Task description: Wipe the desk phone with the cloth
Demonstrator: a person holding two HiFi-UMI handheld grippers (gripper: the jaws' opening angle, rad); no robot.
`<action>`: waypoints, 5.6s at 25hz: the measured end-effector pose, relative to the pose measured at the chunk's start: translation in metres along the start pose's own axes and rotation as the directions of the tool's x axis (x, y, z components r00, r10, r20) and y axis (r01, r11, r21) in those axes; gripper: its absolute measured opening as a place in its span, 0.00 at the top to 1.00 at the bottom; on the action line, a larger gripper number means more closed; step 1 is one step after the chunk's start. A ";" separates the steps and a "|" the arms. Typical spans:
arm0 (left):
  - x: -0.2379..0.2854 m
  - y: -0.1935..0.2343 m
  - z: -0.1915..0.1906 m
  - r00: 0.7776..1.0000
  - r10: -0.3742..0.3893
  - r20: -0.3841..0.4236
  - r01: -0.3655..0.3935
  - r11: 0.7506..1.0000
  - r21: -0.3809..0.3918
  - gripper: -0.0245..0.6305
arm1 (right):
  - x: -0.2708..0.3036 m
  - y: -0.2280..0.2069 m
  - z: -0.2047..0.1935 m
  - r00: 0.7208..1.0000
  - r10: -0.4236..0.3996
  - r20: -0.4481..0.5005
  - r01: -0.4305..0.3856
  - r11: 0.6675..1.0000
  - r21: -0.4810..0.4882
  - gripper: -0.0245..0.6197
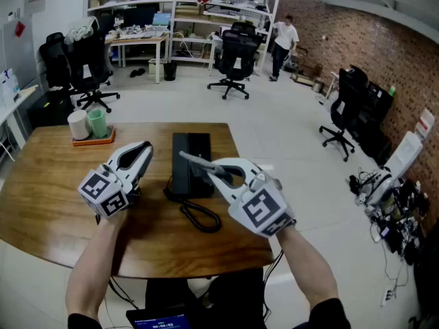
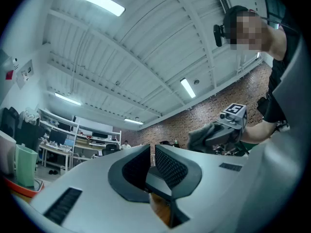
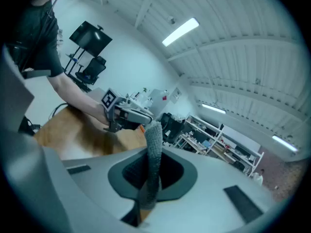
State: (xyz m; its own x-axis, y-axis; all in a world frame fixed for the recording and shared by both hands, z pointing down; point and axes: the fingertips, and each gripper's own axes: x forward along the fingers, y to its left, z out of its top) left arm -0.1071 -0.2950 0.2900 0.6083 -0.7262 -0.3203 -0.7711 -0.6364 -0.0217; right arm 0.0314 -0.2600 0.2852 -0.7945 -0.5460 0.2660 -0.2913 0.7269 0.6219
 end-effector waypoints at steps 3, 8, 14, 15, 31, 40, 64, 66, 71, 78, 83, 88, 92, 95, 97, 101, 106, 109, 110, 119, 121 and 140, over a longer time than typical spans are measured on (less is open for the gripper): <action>0.001 -0.003 -0.013 0.995 -0.043 -0.088 0.048 0.997 0.062 0.94 | 0.057 -0.012 -0.007 0.999 0.014 -0.050 -0.015 1.000 -0.021 0.92; 0.003 -0.005 -0.023 0.987 -0.071 -0.145 0.083 0.993 0.079 0.94 | 0.138 -0.035 -0.021 0.990 0.016 -0.140 -0.023 0.999 -0.045 0.92; -0.008 0.011 -0.024 0.991 -0.036 -0.131 0.046 0.996 0.076 0.94 | 0.197 -0.052 -0.032 0.982 -0.087 -0.168 0.076 0.994 -0.073 0.92; -0.008 0.011 -0.024 0.991 -0.034 -0.130 0.044 0.996 0.075 0.94 | 0.201 -0.053 -0.036 0.979 -0.097 -0.181 0.083 0.993 -0.086 0.92; -0.010 0.016 -0.024 0.991 -0.027 -0.129 0.034 0.998 0.053 0.94 | 0.097 0.128 -0.041 0.835 0.440 -0.329 -0.542 0.758 -0.363 0.92; -0.014 0.020 -0.028 0.993 -0.026 -0.118 0.032 0.998 0.051 0.94 | 0.185 -0.060 -0.030 0.981 -0.097 -0.169 0.084 0.993 -0.079 0.92; -0.013 0.016 -0.029 0.991 -0.037 -0.131 0.044 0.998 0.052 0.94 | 0.147 -0.036 -0.037 0.981 -0.013 -0.194 -0.015 0.989 -0.145 0.92; -0.012 0.016 -0.030 0.991 -0.037 -0.129 0.044 0.998 0.051 0.94 | 0.166 -0.065 -0.045 0.974 -0.099 -0.206 0.078 0.991 -0.107 0.92; -0.009 0.014 -0.027 0.991 -0.036 -0.126 0.042 0.998 0.051 0.94 | 0.187 -0.065 -0.067 0.954 -0.090 -0.285 0.048 0.988 -0.149 0.93; -0.008 0.012 -0.025 0.991 -0.043 -0.130 0.051 0.997 0.056 0.94 | 0.133 0.033 -0.059 0.940 0.176 -0.292 -0.256 0.931 -0.262 0.92; -0.011 0.014 -0.026 0.990 -0.042 -0.131 0.050 0.997 0.054 0.94 | 0.080 0.118 -0.063 0.837 0.418 -0.353 -0.529 0.783 -0.328 0.92; -0.013 0.014 -0.029 0.990 -0.047 -0.134 0.054 0.997 0.053 0.94 | 0.095 0.044 -0.050 0.937 0.269 -0.223 -0.320 0.917 -0.237 0.92; -0.017 0.020 -0.031 0.991 -0.043 -0.124 0.048 0.998 0.039 0.94 | 0.143 -0.068 -0.049 0.978 -0.114 -0.173 0.095 0.988 -0.118 0.92; -0.015 0.016 -0.031 0.992 -0.041 -0.120 0.046 0.998 0.039 0.94 | 0.170 -0.087 -0.068 0.959 -0.153 -0.239 0.126 0.984 -0.123 0.92; -0.012 0.012 -0.031 0.992 -0.043 -0.122 0.049 0.998 0.044 0.94 | 0.177 -0.080 -0.079 0.952 -0.121 -0.281 0.079 0.984 -0.159 0.92; -0.007 0.008 -0.025 0.990 -0.051 -0.128 0.059 0.997 0.055 0.94 | 0.160 -0.051 -0.076 0.952 -0.040 -0.304 -0.031 0.973 -0.227 0.93; -0.009 0.010 -0.025 0.990 -0.051 -0.133 0.060 0.996 0.062 0.94 | 0.118 0.029 -0.071 0.938 0.157 -0.308 -0.245 0.931 -0.270 0.93; -0.009 0.011 -0.027 0.990 -0.049 -0.131 0.057 0.997 0.056 0.94 | 0.088 0.076 -0.074 0.909 0.260 -0.327 -0.362 0.881 -0.304 0.93; -0.009 0.010 -0.027 0.990 -0.049 -0.132 0.057 0.997 0.055 0.94 | 0.078 0.091 -0.075 0.889 0.307 -0.341 -0.414 0.856 -0.308 0.92; -0.012 0.012 -0.028 0.990 -0.051 -0.132 0.057 0.997 0.044 0.94 | 0.113 -0.045 -0.045 0.985 -0.026 -0.173 0.002 0.991 -0.135 0.92; -0.012 0.013 -0.027 0.990 -0.051 -0.131 0.057 0.998 0.041 0.94 | 0.137 -0.080 -0.050 0.971 -0.143 -0.191 0.124 0.986 -0.109 0.92; -0.010 0.010 -0.029 0.989 -0.062 -0.133 0.068 0.997 0.045 0.94 | 0.054 0.107 -0.084 0.830 0.422 -0.365 -0.529 0.803 -0.274 0.92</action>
State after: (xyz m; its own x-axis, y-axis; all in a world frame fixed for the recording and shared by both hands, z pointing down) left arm -0.1152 -0.3017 0.3204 0.6746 -0.7135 -0.1894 -0.7352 -0.6724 -0.0858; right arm 0.0019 -0.2459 0.4278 -0.5875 -0.2987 0.7521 0.3324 0.7583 0.5608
